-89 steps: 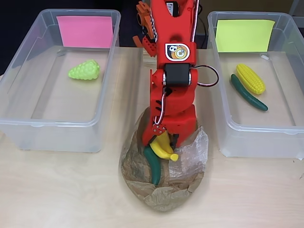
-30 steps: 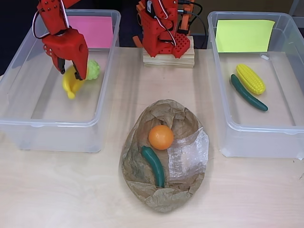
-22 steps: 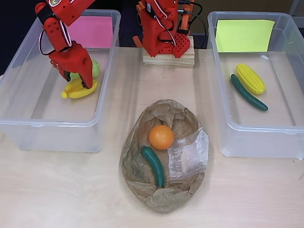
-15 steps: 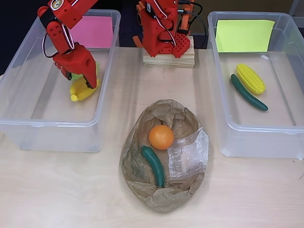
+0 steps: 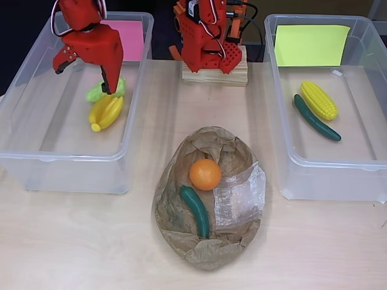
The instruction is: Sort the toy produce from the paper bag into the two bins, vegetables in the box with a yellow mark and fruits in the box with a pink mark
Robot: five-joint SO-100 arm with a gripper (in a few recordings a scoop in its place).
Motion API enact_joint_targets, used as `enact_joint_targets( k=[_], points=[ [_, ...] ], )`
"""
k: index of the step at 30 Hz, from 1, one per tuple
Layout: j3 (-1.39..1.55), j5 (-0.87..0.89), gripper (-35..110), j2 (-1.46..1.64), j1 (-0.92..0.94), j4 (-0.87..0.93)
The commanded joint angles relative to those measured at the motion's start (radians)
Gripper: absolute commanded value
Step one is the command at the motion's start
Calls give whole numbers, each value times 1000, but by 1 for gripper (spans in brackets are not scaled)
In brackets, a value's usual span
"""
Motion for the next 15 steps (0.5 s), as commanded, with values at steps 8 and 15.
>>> enact_joint_targets(
  k=[8, 15],
  points=[
    [-91, -101, 47, 319, -502, -9],
    [-72, -80, 46, 222, -788, -77]
  ],
)
